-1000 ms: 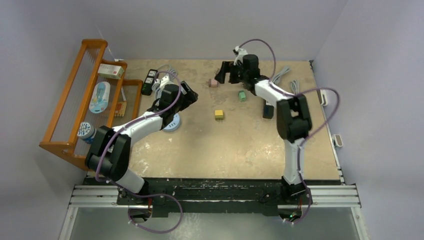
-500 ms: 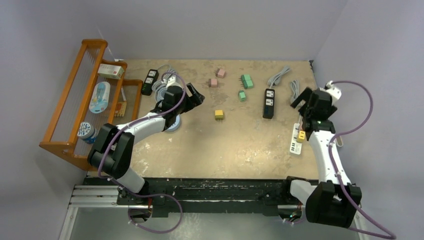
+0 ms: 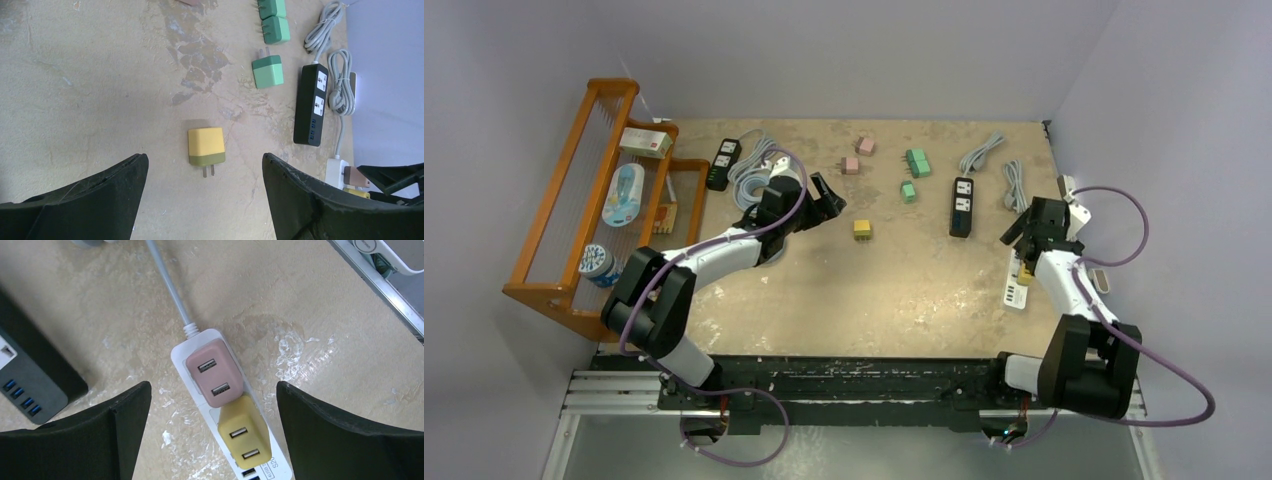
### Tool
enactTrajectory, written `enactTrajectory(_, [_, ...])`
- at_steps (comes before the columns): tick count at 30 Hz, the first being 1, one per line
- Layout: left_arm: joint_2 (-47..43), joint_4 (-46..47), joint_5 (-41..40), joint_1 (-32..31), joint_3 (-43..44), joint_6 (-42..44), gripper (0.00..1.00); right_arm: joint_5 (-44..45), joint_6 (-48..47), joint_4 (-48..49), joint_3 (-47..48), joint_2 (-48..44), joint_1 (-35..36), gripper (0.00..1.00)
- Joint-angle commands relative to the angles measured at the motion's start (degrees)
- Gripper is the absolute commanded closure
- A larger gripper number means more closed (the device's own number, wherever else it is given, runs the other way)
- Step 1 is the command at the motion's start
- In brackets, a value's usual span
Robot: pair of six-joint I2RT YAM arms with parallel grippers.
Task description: Pull the plug off the socket
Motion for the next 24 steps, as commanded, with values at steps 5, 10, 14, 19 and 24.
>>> enactTrajectory(5, [-0.95, 2.55, 0.95, -0.67, 0.11, 2.08, 0.16, 3.24, 2.93, 6.81, 0.78, 3.91, -0.71, 0.09])
enactTrajectory(10, [-0.71, 1.64, 0.38, -0.63, 0.12, 2.57, 0.16, 1.30, 3.17, 8.48, 1.17, 7.76, -0.68, 0.11])
enactTrajectory(14, [0.72, 1.83, -0.55, -1.95, 0.48, 3.55, 0.16, -2.82, 4.95, 10.07, 0.83, 10.95, -0.68, 0.21])
enactTrajectory(19, [2.48, 1.58, -1.99, -5.80, 2.28, 6.26, 0.16, -5.41, 6.29, 9.83, 0.50, 10.34, -0.68, 0.90])
enactTrajectory(24, [7.98, 5.00, 2.20, -10.47, 5.92, 6.35, 0.16, -7.57, 7.10, 7.28, 1.55, 2.51, -0.68, 1.00])
